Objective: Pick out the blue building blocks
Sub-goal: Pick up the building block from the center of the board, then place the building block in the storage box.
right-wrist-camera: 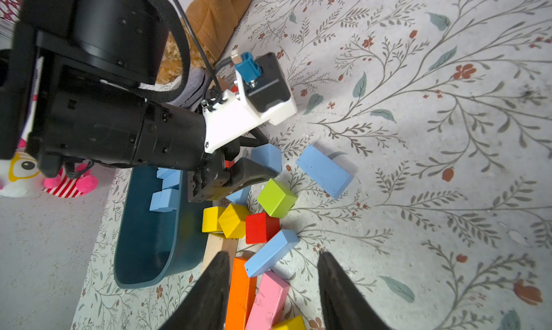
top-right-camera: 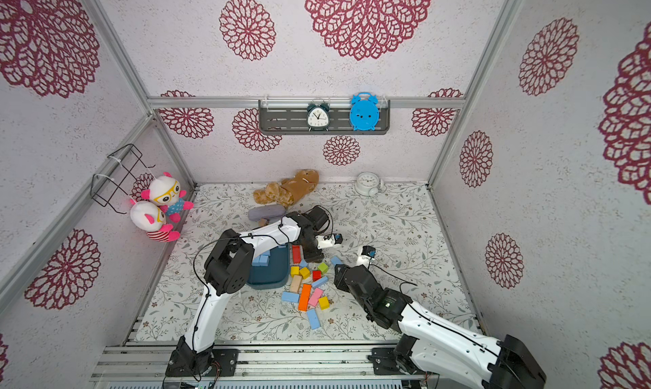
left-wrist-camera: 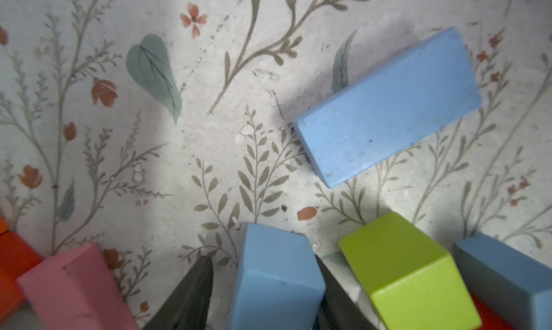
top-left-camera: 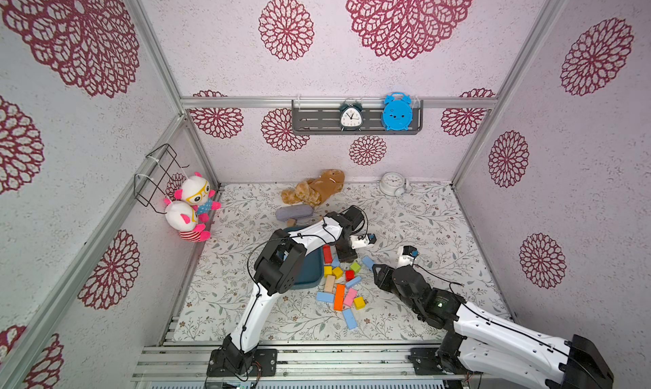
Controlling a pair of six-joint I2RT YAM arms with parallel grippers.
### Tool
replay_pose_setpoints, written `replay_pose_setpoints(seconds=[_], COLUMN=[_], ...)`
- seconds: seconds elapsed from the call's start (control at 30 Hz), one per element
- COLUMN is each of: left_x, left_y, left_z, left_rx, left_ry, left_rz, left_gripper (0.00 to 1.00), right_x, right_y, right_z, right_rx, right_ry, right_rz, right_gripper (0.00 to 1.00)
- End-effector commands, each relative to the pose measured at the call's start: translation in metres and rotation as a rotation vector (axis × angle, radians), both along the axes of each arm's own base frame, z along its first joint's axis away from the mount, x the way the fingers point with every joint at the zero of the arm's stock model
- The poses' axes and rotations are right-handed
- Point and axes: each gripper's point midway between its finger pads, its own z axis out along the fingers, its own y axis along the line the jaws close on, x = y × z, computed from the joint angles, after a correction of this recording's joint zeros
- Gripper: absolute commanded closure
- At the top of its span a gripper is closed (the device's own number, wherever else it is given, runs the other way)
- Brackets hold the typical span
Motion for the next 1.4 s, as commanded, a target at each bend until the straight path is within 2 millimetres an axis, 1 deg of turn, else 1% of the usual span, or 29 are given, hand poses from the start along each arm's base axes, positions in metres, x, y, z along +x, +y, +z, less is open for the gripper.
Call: replay_pose_setpoints(seconds=[0.0,0.07,0.1,0.17,0.23,0.27,0.37,0.4,0.43,0.47,0.5,0.57,0.67,0.77,0.87,1.0,1.1,1.2,1.23,1.3,1.37], left_x=[-0.003,-0.001,0.000,0.001,0.004,0.006,0.013,0.013,0.012,0.009,0.009,0.009,0.011,0.008,0.009,0.017,0.027,0.029,0.030,0.032,0.036], left_y=[0.001,0.001,0.001,0.005,0.015,0.021,0.050,0.060,0.071,0.080,0.093,0.115,0.144,0.162,0.169,0.175,0.180,0.183,0.184,0.184,0.184], left_z=[0.010,0.023,0.033,0.050,0.069,0.078,0.103,0.107,0.123,0.128,0.129,0.126,0.114,0.095,0.072,0.048,0.037,0.031,0.030,0.030,0.030], left_rx=[-0.017,-0.047,-0.064,-0.090,-0.118,-0.128,-0.174,-0.193,-0.220,-0.231,-0.228,-0.210,-0.191,-0.138,-0.078,-0.015,0.025,0.051,0.056,0.058,0.055], left_ry=[-0.006,-0.007,-0.009,-0.011,-0.024,-0.041,-0.063,-0.052,-0.062,-0.054,-0.051,-0.051,-0.038,-0.033,-0.072,-0.072,-0.106,-0.110,-0.112,-0.122,-0.139], left_rz=[0.008,0.028,0.040,0.060,0.079,0.084,0.097,0.099,0.100,0.089,0.091,0.092,0.106,0.072,0.012,0.011,0.016,0.012,0.014,0.020,0.029], left_gripper=[0.57,0.66,0.69,0.70,0.72,0.72,0.73,0.74,0.74,0.74,0.75,0.75,0.75,0.75,0.75,0.72,0.70,0.68,0.66,0.53,0.47], right_x=[0.006,0.007,0.008,0.010,0.014,0.016,0.022,0.025,0.027,0.029,0.031,0.034,0.038,0.040,0.042,0.043,0.044,0.044,0.044,0.044,0.045], right_y=[0.001,0.001,0.001,0.003,0.008,0.011,0.023,0.027,0.031,0.036,0.041,0.047,0.054,0.059,0.063,0.066,0.068,0.069,0.068,0.068,0.069], right_z=[0.012,0.015,0.017,0.022,0.027,0.028,0.031,0.032,0.032,0.033,0.033,0.032,0.029,0.027,0.025,0.023,0.022,0.021,0.021,0.021,0.022], right_rx=[0.005,-0.003,-0.006,-0.007,-0.006,-0.006,-0.011,-0.014,-0.018,-0.019,-0.025,-0.037,-0.047,-0.047,-0.046,-0.052,-0.050,-0.051,-0.051,-0.053,-0.053], right_ry=[-0.049,-0.059,-0.066,-0.078,-0.095,-0.102,-0.115,-0.120,-0.121,-0.125,-0.126,-0.125,-0.119,-0.116,-0.113,-0.104,-0.097,-0.093,-0.091,-0.092,-0.094], right_rz=[-0.013,-0.011,-0.012,-0.010,0.000,0.006,0.028,0.038,0.046,0.057,0.069,0.084,0.096,0.104,0.108,0.112,0.114,0.117,0.115,0.113,0.114], right_gripper=[0.49,0.49,0.49,0.49,0.49,0.49,0.49,0.49,0.50,0.50,0.50,0.50,0.50,0.50,0.50,0.50,0.50,0.50,0.50,0.50,0.50])
